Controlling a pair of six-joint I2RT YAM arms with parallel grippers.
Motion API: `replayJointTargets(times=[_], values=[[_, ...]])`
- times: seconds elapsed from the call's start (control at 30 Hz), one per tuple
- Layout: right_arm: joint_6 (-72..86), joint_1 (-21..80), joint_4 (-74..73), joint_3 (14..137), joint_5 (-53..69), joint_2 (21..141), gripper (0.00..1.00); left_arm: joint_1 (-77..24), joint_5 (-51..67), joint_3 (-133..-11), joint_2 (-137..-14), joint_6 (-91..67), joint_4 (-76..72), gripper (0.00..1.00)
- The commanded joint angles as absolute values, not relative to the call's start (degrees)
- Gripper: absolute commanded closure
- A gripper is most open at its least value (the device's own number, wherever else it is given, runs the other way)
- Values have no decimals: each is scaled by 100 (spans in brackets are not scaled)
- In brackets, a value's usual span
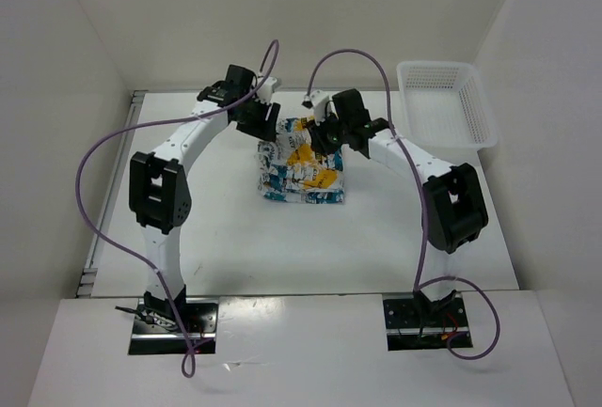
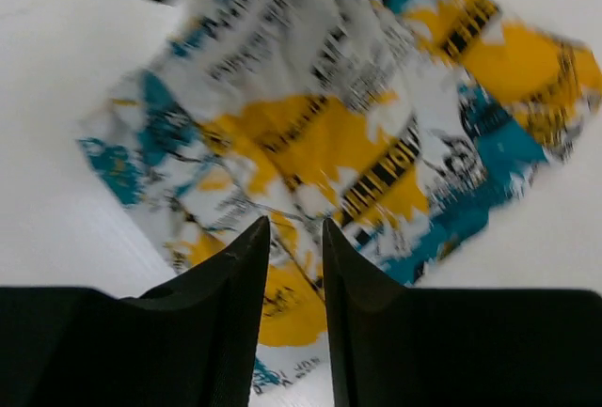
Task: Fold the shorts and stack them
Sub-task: Fold the shorts
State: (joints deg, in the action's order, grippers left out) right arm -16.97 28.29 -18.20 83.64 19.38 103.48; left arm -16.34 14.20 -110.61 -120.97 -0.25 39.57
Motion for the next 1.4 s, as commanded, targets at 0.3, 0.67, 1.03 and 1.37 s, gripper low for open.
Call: replayJointTargets(times=[0.3,0.67,1.03,1.37], values=[[-124,1890,-1020,10069,1081,12224,41,-2109,1792,-9756,-11794,0,4025,33],[448,1564,-1072,10600,1071,13271,34,-2162,1872,-9853,-12305,0,4148,42],[1177,1459,-1063,10792,855,13649,92,-2162,1925,-9905,-12357,0,4535,95],[1687,1354,-1063,11742,253,13922,100,-2162,1301,-8956,-11883,0,4816,93]])
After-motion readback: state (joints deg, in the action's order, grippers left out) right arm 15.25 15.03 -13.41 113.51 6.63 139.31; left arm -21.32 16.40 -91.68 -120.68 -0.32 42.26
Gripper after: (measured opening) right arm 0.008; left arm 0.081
